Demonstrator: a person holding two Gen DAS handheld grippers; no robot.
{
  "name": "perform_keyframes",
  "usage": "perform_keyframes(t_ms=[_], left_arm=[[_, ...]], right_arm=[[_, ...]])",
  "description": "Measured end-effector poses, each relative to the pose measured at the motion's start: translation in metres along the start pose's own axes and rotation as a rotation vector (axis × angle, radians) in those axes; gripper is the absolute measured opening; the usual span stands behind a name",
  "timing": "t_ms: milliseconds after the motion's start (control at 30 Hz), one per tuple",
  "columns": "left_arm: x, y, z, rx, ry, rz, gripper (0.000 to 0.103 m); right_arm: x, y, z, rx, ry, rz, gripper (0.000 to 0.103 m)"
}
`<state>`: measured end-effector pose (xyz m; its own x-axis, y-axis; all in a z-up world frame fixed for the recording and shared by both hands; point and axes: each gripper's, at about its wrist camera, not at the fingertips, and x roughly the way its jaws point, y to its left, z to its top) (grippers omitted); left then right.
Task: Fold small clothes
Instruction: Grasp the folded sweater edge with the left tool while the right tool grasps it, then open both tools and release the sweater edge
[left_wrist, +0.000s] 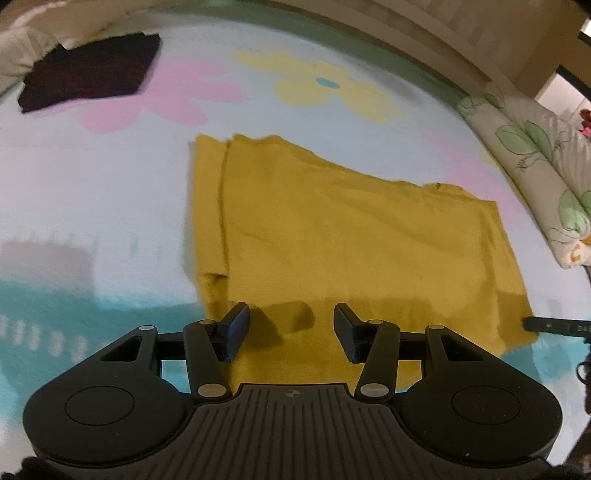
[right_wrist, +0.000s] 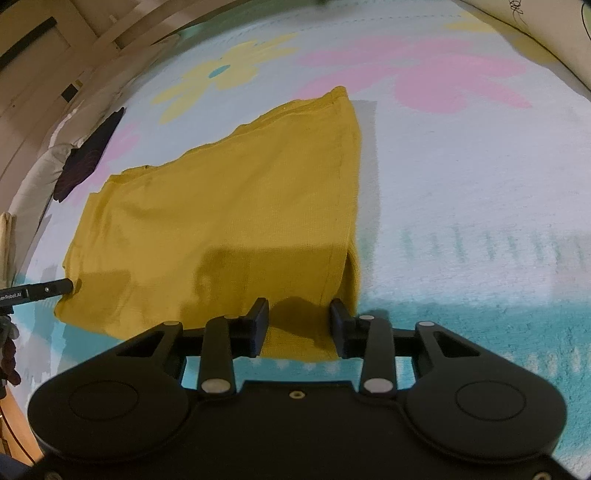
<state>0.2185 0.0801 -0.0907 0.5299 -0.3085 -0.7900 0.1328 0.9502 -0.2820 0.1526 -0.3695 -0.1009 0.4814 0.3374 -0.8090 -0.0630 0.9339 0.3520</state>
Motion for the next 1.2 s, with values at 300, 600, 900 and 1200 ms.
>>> perform_keyframes(t_ms=[300, 600, 900, 1200], left_arm=[[0.010, -0.005, -0.003, 0.033, 0.037, -0.017, 0.048], [-0.010, 0.006, 0.001, -0.007, 0.005, 0.026, 0.000], [-0.011, 0.031, -0.001, -0.078, 0.045, 0.101, 0.001], [-0.030, 0.000, 0.018, -0.034, -0.047, 0.058, 0.029]], right_arm=[[0.003, -0.002, 0.000, 0.003, 0.011, 0.009, 0.047], [-0.004, -0.001, 0.001, 0.018, -0.012, 0.034, 0.013], [0.005, -0.014, -0.003, 0.047, 0.049, -0.019, 0.015], [-0.015, -0.048, 0.015, 0.263, -0.130, 0.150, 0.081]])
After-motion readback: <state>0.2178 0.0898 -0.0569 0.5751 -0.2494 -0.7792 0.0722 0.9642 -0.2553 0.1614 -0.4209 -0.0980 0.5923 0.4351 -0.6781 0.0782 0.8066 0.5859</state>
